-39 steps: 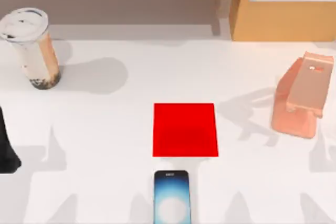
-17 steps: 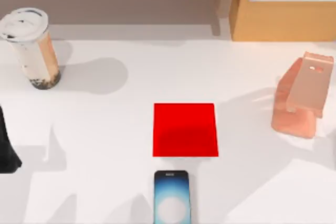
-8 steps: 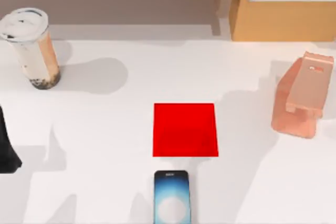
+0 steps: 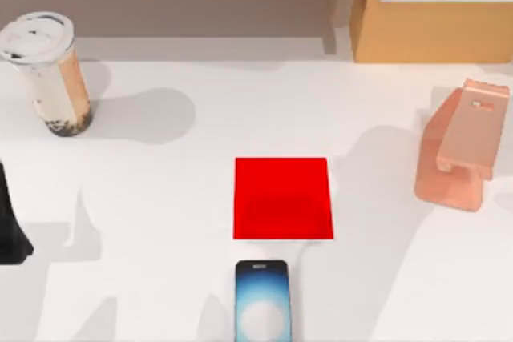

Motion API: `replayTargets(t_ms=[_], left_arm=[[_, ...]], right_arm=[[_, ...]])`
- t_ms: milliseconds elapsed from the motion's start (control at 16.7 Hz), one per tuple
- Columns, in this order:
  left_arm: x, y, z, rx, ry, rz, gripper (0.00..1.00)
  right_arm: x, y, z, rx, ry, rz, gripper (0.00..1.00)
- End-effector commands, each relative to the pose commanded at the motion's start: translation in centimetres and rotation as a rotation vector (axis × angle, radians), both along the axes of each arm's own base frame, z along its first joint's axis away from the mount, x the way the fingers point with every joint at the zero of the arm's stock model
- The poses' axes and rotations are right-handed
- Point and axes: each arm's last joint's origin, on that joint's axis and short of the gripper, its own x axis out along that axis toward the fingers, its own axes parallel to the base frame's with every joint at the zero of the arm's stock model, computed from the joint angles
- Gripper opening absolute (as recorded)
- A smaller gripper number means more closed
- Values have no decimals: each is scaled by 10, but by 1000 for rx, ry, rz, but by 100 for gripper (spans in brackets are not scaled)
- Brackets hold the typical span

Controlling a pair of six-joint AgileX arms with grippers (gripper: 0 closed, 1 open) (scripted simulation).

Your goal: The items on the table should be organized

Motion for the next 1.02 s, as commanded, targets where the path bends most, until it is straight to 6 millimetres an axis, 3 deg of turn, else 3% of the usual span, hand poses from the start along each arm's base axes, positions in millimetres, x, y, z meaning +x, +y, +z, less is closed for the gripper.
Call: replayTargets(t_ms=[180, 660, 900, 1020], left_arm=[[0, 0, 0, 0, 0, 0, 100], [0, 0, 0, 0, 0, 0, 100], [0, 0, 0, 0, 0, 0, 100], [0, 0, 0, 0, 0, 0, 100]], right_arm=[[1, -2, -11, 1, 2, -6, 100], [0, -2, -87, 0, 0, -6, 100], [0, -2, -90, 0, 1, -6, 100], [0, -2, -90, 0, 1, -6, 85]])
